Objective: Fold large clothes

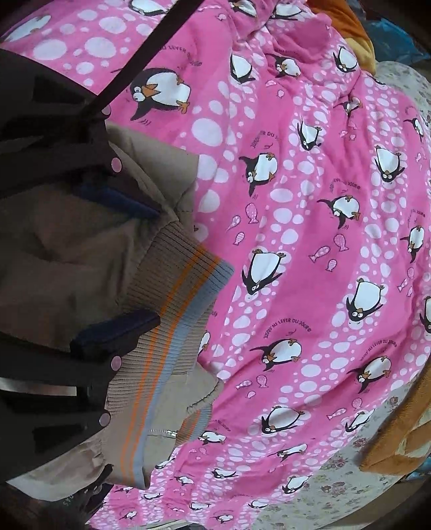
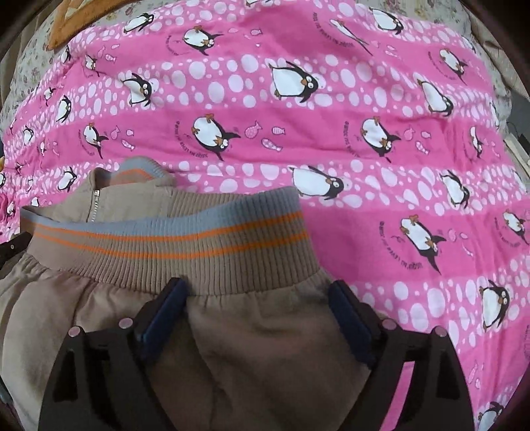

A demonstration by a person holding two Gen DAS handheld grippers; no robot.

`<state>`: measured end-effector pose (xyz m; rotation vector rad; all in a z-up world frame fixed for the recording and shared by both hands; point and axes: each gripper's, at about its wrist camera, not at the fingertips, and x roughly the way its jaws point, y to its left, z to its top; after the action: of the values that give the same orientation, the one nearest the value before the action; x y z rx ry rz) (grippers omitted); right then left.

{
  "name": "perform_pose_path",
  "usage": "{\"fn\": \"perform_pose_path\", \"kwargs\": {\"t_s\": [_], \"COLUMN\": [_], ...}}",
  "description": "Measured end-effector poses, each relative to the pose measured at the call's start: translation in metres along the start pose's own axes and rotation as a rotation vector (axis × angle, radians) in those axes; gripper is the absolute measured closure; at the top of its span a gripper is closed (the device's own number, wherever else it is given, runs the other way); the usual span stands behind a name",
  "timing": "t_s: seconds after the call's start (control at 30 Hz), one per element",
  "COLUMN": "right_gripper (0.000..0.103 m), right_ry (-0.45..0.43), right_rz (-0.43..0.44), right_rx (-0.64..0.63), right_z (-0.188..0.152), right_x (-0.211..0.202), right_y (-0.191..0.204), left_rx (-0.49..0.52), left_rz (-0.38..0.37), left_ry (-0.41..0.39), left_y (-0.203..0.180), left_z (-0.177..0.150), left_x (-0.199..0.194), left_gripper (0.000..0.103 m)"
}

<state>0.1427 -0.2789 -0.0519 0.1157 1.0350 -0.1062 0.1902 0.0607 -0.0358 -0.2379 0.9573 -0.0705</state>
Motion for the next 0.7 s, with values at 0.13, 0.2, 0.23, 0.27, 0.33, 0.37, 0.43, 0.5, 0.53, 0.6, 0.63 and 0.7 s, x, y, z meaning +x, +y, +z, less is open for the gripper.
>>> {"fn": "perform_pose_path", "kwargs": {"t_s": [0.13, 0.2, 0.23, 0.27, 0.33, 0.37, 0.43, 0.5, 0.53, 0.6, 0.63, 0.7], "right_gripper": [0.010, 0.010, 0.010, 0.010, 0.010, 0.009, 0.009, 0.009, 0.009, 0.009, 0.009, 0.009], "right_ry": [-0.002, -0.003, -0.003, -0.005, -0.008, -0.010, -0.020, -0.028, -0.032, -0.040, -0.042, -0.044], "right_rz": [-0.006, -0.009, -0.011, -0.013, -0.020, -0.025, -0.042, -0.058, -0.070, -0.089, -0.092, -0.097], "right_rx": [0.009, 0.011, 0.013, 0.014, 0.014, 0.012, 0.003, -0.009, -0.016, -0.027, -0.031, -0.035], "right_z": [-0.003, -0.004, -0.004, -0.004, -0.004, -0.004, -0.004, -0.004, -0.004, -0.004, -0.004, -0.004], "right_x": [-0.003, -0.004, -0.005, -0.005, -0.006, -0.007, -0.008, -0.010, -0.010, -0.011, -0.011, -0.011], "right_y": [-0.003, -0.004, -0.004, -0.004, -0.004, -0.003, -0.002, 0.000, 0.001, 0.003, 0.004, 0.005], "left_rx": [-0.008, -0.003, 0.001, 0.007, 0.014, 0.018, 0.023, 0.036, 0.043, 0.047, 0.045, 0.041], "left_rz": [-0.020, -0.040, -0.046, -0.050, -0.049, -0.048, -0.046, -0.037, -0.032, -0.035, -0.040, -0.052], "left_ry": [0.004, 0.010, 0.013, 0.017, 0.021, 0.022, 0.022, 0.022, 0.022, 0.023, 0.023, 0.024], "left_y": [-0.001, -0.003, -0.004, -0.005, -0.007, -0.007, -0.008, -0.010, -0.011, -0.010, -0.008, -0.006], "left_z": [0.000, 0.001, 0.001, 0.001, 0.001, 0.001, 0.000, -0.001, -0.002, -0.001, -0.001, 0.000], "left_x": [0.002, 0.005, 0.006, 0.006, 0.007, 0.007, 0.007, 0.007, 0.008, 0.008, 0.009, 0.009], "left_gripper": [0.053, 0.046, 0.043, 0.041, 0.040, 0.039, 0.039, 0.039, 0.039, 0.039, 0.039, 0.039]}}
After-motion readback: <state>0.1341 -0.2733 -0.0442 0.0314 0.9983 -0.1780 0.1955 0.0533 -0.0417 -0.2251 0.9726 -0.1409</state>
